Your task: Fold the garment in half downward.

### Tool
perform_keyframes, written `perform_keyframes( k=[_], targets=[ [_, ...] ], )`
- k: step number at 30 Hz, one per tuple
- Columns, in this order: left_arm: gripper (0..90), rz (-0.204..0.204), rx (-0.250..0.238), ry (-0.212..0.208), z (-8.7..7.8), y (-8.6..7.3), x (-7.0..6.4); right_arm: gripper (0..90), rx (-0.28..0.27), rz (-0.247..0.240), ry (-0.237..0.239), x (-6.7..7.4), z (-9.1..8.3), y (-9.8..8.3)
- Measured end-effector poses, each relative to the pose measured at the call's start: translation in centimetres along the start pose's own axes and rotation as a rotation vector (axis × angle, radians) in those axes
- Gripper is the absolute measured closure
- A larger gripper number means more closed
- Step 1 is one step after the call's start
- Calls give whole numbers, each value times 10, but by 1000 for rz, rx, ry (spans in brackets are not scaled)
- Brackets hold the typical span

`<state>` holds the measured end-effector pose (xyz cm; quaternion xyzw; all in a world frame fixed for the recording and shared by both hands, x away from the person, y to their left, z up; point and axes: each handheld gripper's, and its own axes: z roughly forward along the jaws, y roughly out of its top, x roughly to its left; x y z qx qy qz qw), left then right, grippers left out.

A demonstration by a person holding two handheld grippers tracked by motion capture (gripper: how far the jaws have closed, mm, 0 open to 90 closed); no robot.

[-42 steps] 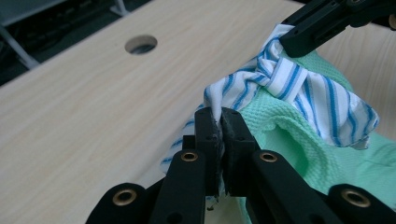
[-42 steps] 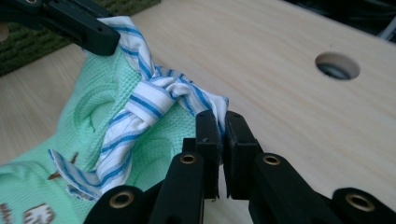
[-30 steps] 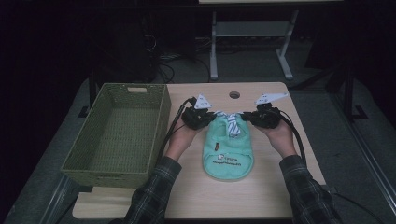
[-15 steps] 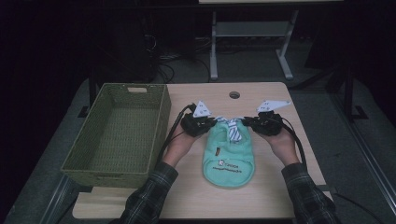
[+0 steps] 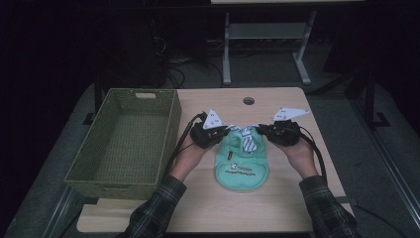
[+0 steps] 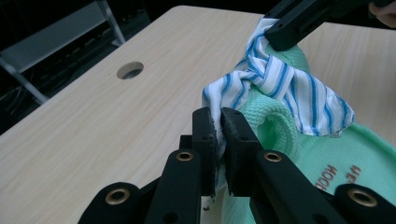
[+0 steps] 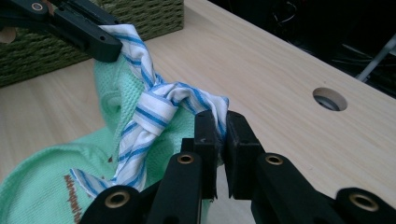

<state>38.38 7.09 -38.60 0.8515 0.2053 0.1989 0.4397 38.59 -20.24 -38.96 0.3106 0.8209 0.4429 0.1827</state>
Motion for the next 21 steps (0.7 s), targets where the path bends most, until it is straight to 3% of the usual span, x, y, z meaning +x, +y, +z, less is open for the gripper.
perform_keyframes(
  k=[4,21],
  targets=[
    [824,2,15,-12,-3,-4,-4,836,3,-22,0,5,-1,-3],
    [820,23,72,-63,-3,-16,-16,828,27,-19,38,20,-3,-27]
  ],
)
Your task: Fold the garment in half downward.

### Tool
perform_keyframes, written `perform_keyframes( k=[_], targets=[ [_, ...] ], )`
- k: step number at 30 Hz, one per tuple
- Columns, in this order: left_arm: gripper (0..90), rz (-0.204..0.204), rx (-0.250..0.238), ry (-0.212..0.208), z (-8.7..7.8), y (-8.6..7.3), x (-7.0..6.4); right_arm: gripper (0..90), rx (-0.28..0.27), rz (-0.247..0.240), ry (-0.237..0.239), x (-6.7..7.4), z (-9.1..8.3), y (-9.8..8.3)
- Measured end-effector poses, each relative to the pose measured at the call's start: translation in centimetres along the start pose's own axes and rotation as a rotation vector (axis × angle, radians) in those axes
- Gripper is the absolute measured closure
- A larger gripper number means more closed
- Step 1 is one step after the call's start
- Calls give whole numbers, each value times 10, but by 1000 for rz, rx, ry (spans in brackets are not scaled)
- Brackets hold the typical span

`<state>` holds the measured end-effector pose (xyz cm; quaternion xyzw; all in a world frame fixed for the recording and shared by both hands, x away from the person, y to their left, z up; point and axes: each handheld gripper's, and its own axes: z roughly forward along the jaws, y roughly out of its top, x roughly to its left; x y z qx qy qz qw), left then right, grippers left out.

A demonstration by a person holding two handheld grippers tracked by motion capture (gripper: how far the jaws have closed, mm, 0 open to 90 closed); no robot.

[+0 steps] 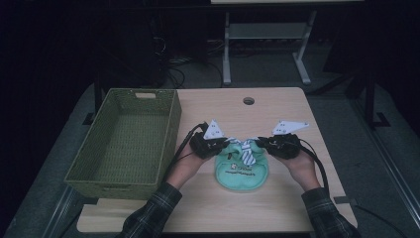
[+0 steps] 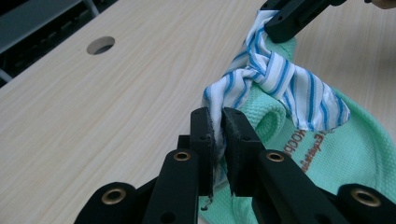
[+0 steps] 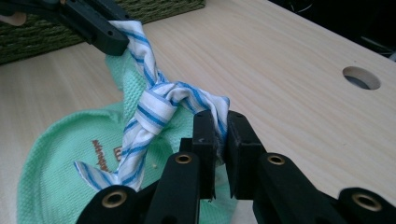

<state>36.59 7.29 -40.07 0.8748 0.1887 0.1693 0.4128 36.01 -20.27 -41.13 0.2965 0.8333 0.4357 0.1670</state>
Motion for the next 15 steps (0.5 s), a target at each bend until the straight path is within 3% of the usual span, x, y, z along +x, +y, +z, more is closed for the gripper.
perform_keyframes(
  k=[8,15],
  targets=[
    [819,6,9,-10,-1,-5,-5,821,3,-22,2,10,-1,-8],
    [815,-15,16,-37,0,-12,-7,807,33,-24,31,16,0,-17]
  ],
)
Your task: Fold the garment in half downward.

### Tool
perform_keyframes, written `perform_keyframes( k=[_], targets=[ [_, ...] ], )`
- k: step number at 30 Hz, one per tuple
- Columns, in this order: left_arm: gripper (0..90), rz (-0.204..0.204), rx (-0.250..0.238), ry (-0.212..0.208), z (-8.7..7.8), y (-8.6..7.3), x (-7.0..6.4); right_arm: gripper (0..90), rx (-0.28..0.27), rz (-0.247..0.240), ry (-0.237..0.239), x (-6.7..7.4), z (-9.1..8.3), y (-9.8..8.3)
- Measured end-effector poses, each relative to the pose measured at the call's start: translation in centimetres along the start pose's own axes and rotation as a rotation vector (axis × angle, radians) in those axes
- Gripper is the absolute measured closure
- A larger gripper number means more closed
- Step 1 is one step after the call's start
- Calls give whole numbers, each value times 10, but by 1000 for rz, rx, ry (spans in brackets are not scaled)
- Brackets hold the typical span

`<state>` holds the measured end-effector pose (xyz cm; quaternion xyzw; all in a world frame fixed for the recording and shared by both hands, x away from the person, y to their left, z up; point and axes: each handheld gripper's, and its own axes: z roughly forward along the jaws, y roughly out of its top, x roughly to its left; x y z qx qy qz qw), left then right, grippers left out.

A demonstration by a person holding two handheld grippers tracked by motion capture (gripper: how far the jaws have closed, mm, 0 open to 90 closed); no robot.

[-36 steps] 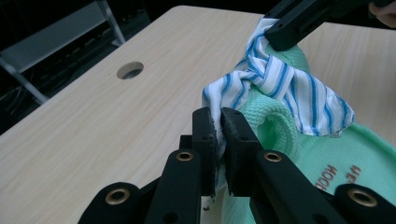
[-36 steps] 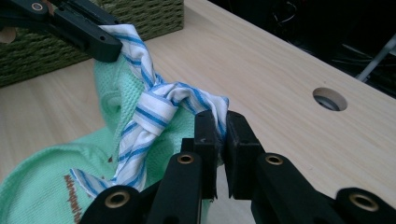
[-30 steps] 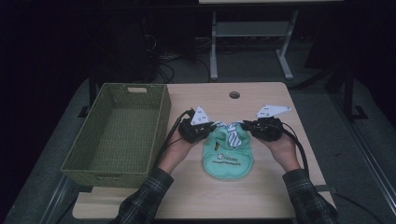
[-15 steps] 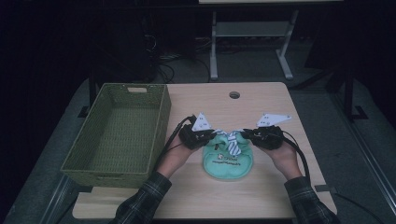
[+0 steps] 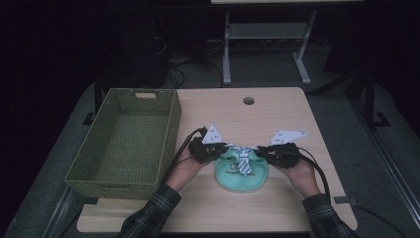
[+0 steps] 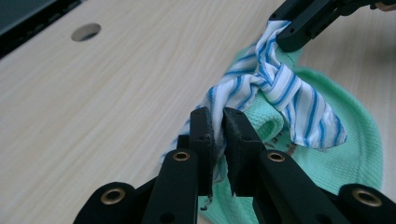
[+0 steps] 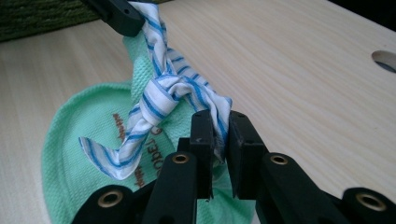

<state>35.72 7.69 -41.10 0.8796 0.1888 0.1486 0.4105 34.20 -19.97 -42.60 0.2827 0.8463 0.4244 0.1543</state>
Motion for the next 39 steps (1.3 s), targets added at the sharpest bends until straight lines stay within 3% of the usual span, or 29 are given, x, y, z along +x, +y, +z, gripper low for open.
perform_keyframes(
  k=[7,16,22,27,30,36,39],
  targets=[
    [816,-13,28,-44,1,-9,-8,784,26,42,39,4,1,-11],
    [799,-24,66,-72,0,-19,-18,751,34,51,60,11,-1,-20],
    [757,-38,75,-87,-3,-25,-23,700,12,72,93,14,-6,-24],
    [662,-75,61,-106,-6,-26,-25,671,32,90,109,18,-10,-32],
    [600,-77,48,-113,-10,-26,-27,665,18,92,111,19,-16,-32],
    [585,-89,2,-121,-24,-23,-29,663,-20,115,109,20,-30,-35],
    [643,-99,-32,-118,-31,-21,-28,686,-52,124,107,21,-38,-32]
  ],
)
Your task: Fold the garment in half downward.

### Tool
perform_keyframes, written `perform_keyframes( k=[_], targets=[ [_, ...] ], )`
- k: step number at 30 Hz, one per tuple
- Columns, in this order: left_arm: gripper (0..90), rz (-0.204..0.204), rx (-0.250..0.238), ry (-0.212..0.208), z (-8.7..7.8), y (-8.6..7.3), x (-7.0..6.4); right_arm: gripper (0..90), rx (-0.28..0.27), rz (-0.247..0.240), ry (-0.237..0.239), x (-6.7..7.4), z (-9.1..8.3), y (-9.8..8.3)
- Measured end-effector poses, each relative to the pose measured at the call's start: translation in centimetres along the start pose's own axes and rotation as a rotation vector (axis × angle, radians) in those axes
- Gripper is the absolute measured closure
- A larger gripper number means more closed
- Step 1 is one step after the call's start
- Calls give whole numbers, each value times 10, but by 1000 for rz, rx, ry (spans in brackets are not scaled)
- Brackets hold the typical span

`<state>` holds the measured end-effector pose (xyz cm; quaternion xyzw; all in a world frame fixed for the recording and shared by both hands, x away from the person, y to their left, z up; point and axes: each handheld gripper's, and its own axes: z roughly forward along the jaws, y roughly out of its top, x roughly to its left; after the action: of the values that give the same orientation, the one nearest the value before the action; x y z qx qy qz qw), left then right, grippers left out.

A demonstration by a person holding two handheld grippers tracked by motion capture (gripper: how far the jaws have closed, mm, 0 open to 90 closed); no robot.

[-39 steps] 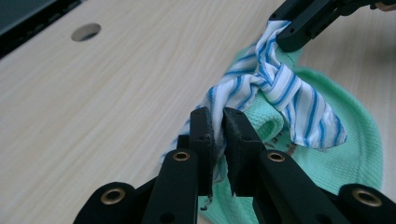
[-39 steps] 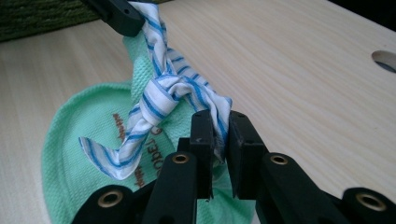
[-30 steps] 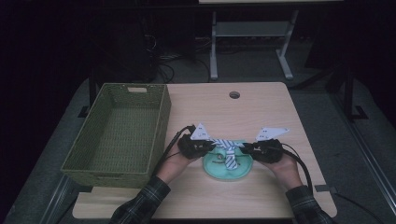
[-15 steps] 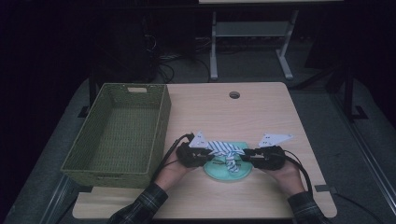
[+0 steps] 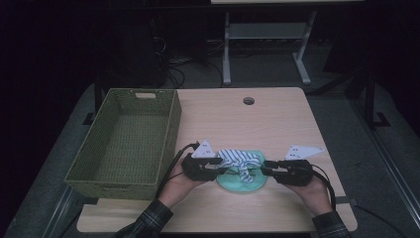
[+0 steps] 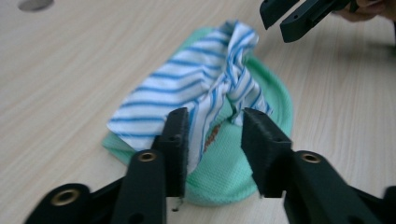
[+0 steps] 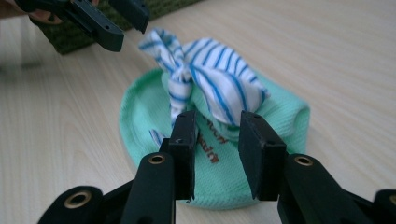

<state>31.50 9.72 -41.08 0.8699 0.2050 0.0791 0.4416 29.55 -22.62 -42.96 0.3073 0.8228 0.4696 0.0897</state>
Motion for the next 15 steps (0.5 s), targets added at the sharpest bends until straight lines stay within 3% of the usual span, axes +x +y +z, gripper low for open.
perform_keyframes(
  k=[3,6,8,13,15],
  targets=[
    [759,-22,-28,8,-3,6,2,779,-26,-4,-16,-1,-4,6],
    [848,-46,-19,30,-1,11,5,881,-26,-6,-35,-4,-4,12],
    [895,-60,-23,45,0,13,9,899,-19,0,-42,-6,-2,15],
    [897,-87,-29,72,8,19,22,900,-25,4,-50,-11,8,25],
    [897,-102,-28,65,13,19,25,900,-19,2,-53,-13,14,29]
  ],
)
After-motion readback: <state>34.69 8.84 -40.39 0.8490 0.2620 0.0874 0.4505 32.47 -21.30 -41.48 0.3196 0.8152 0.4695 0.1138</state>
